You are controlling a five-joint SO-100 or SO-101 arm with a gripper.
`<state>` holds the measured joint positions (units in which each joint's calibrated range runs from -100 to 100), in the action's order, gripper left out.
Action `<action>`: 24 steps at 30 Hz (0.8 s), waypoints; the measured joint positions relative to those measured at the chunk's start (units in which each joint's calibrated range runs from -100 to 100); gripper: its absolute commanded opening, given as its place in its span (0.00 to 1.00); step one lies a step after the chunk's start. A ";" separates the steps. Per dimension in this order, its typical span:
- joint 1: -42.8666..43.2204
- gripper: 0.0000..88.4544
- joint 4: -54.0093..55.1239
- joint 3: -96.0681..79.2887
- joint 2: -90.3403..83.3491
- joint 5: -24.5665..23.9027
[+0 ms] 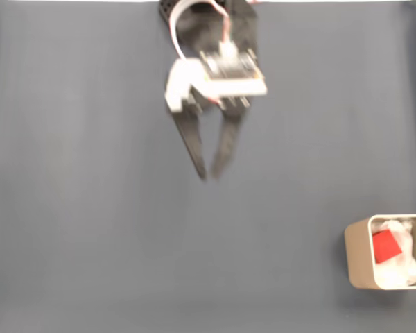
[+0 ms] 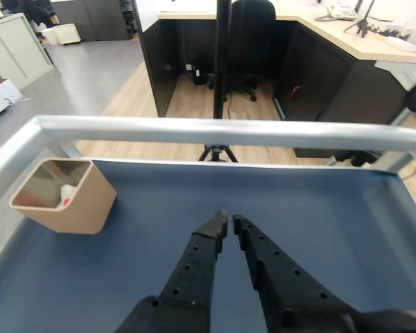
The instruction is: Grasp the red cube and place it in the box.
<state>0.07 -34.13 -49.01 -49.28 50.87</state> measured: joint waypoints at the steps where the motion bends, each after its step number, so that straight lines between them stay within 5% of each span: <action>1: 0.00 0.00 0.16 -4.70 -3.04 0.00; 24: 0.59 0.00 -1.03 -49.82 -40.64 -0.15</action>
<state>0.67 -35.16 -98.82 -89.93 50.72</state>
